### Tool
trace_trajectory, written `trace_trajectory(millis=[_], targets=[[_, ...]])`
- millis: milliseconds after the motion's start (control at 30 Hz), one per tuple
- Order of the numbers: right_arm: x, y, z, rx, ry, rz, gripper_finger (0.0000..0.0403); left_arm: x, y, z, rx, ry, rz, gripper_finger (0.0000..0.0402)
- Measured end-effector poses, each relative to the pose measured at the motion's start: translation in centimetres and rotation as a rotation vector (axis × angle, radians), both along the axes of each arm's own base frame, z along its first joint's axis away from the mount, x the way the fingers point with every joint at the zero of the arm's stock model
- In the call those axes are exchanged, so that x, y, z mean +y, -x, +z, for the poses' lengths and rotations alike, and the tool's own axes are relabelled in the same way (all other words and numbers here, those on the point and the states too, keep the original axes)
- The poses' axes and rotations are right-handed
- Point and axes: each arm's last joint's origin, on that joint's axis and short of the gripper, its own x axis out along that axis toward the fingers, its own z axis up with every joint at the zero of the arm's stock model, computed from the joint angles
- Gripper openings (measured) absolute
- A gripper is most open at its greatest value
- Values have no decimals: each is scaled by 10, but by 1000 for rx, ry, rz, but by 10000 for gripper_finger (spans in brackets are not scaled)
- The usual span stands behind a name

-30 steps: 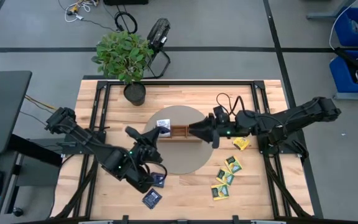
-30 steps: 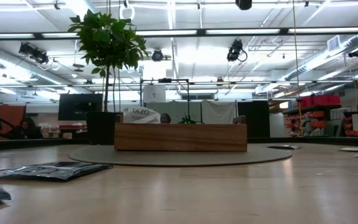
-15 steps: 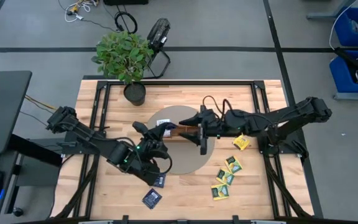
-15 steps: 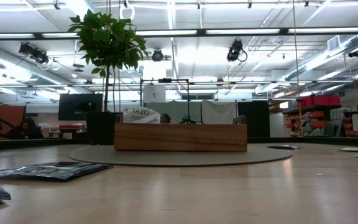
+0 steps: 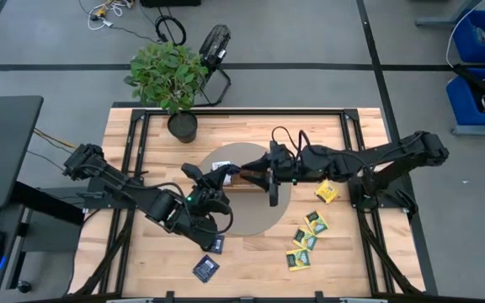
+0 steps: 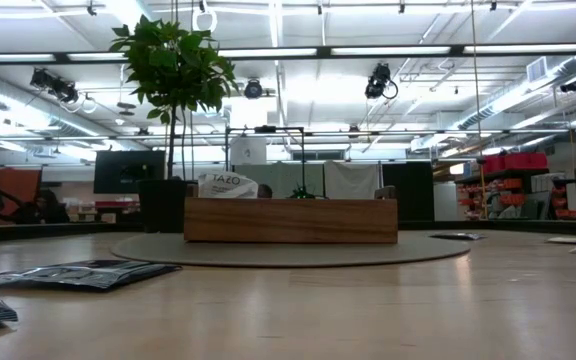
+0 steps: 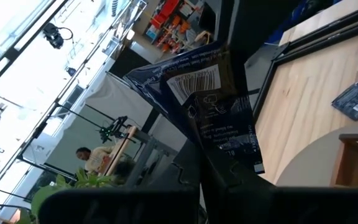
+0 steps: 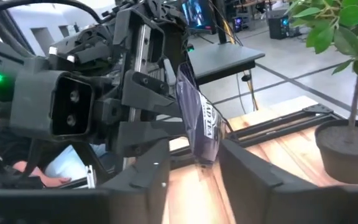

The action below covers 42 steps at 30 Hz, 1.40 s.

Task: Pick & Place Tea
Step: Put the blue tea bag into the middle section of the wooden organizer

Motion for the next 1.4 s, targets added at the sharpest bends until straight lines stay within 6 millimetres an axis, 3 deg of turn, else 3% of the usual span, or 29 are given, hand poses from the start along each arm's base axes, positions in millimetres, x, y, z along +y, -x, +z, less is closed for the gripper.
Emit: trace_trajectory(millis=[367, 633, 1000, 1200, 1400], targets=[[0, 0, 1, -5, 26, 33, 8, 0, 0, 0, 0, 2, -3, 2], [-1, 4, 3, 8, 87, 8, 2, -2, 1, 0, -3, 4, -9, 37], [-14, 33, 21, 48, 227, -102, 1, -19, 8, 5, -91, 50, -47, 78], [-15, 43, 20, 116, 300, -91, 0, -14, 14, 18, -370, 277, -51, 96], [-11, 48, 13, 230, 538, -186, 0, 8, 27, 45, -661, 732, -147, 103]])
